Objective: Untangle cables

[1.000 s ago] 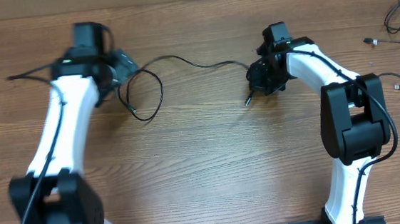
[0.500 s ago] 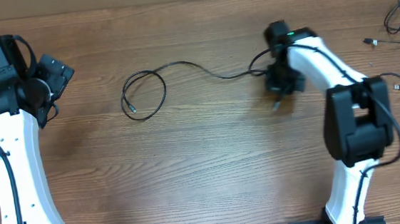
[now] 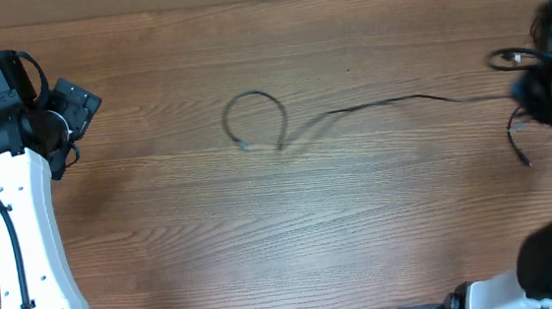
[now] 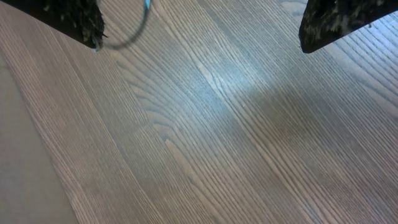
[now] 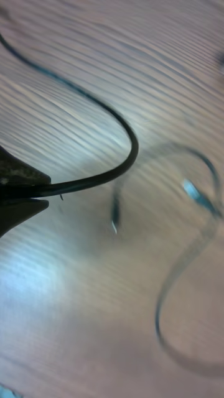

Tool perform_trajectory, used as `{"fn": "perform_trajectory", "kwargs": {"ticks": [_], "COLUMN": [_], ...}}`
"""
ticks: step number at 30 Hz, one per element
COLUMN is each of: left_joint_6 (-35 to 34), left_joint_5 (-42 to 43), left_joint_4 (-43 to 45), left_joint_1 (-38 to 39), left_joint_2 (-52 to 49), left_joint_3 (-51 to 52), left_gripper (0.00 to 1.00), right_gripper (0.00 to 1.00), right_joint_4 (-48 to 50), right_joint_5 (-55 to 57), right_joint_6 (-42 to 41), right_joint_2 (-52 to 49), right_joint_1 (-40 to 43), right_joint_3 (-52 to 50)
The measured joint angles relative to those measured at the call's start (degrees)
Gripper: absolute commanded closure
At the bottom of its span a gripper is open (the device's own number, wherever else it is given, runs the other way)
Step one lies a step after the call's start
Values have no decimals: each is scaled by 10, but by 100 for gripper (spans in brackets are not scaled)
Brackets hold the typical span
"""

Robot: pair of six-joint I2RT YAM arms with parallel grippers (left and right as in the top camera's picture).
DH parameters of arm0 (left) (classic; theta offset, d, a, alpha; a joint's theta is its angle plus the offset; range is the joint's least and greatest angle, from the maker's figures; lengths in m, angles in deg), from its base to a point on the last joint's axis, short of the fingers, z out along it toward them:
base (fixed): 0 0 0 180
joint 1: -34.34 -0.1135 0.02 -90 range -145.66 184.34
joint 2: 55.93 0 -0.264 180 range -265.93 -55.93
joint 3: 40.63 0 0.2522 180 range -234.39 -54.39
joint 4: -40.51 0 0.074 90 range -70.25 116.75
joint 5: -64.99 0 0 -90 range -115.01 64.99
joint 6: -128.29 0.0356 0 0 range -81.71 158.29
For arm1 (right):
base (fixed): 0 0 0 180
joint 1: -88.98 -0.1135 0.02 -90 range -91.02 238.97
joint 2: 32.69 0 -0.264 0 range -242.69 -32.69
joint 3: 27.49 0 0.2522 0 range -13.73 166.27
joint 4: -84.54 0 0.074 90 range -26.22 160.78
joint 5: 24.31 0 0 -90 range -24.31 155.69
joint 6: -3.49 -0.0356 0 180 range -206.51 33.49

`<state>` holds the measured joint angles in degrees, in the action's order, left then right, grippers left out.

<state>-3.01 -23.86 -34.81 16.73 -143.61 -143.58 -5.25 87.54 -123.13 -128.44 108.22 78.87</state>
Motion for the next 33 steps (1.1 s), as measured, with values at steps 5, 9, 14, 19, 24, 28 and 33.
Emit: {"fn": "perform_trajectory", "kwargs": {"ticks": [5, 9, 14, 19, 24, 28, 33], "left_joint_6": [0, 0, 0, 0, 0, 0, 0], "left_joint_5": [2, 2, 2, 3, 3, 3, 3], "left_joint_4": [0, 0, -2, -6, -15, -15, -15], "left_joint_1": [0, 0, 0, 0, 0, 0, 0], "left_joint_2": [0, 0, 0, 0, 0, 0, 0], "left_joint_3": [0, 0, 0, 0, 0, 0, 0], "left_gripper": [0, 0, 0, 1, 1, 0, 0], "right_gripper": [96, 96, 96, 96, 96, 96, 96], "right_joint_4": [5, 16, 54, 132, 154, 138, 93], "right_joint_5": [-18, -98, -205, -239, -249, -239, -167], "right_joint_6": [17, 52, 118, 203, 243, 235, 158], "right_joint_2": [85, 132, 118, 82, 33, -21, -79], "right_joint_1": [44, 0, -130, -288, -378, -400, -398], "right_joint_3": [0, 4, 5, 4, 4, 4, 3]}}
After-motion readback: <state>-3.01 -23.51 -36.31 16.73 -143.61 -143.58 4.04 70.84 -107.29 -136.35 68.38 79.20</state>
